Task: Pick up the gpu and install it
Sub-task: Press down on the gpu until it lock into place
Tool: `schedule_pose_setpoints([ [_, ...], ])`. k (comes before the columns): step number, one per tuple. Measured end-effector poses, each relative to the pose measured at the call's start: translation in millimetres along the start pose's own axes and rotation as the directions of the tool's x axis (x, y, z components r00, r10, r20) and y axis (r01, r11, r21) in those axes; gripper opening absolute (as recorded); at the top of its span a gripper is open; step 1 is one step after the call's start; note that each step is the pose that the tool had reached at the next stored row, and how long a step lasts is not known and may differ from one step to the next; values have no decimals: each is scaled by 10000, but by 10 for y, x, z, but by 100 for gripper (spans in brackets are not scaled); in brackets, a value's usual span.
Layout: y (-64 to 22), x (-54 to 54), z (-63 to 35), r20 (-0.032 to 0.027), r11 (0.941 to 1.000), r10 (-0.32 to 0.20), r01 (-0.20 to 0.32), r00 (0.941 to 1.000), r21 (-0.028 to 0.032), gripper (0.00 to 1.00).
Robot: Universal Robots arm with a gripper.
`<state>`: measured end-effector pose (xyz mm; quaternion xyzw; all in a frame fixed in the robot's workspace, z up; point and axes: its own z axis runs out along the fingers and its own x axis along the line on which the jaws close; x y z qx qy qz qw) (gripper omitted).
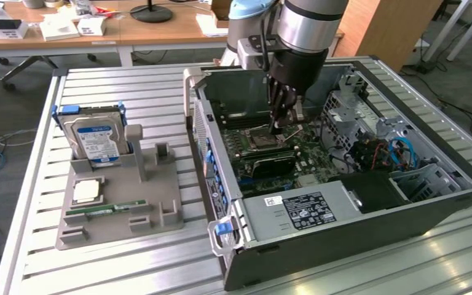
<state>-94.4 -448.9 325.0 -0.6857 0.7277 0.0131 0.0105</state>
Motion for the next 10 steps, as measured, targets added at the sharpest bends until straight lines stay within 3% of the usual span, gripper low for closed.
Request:
schedule_pose_setpoints([
  [10,0,0,0,-5,10000,2,-2,10000,-78,11],
])
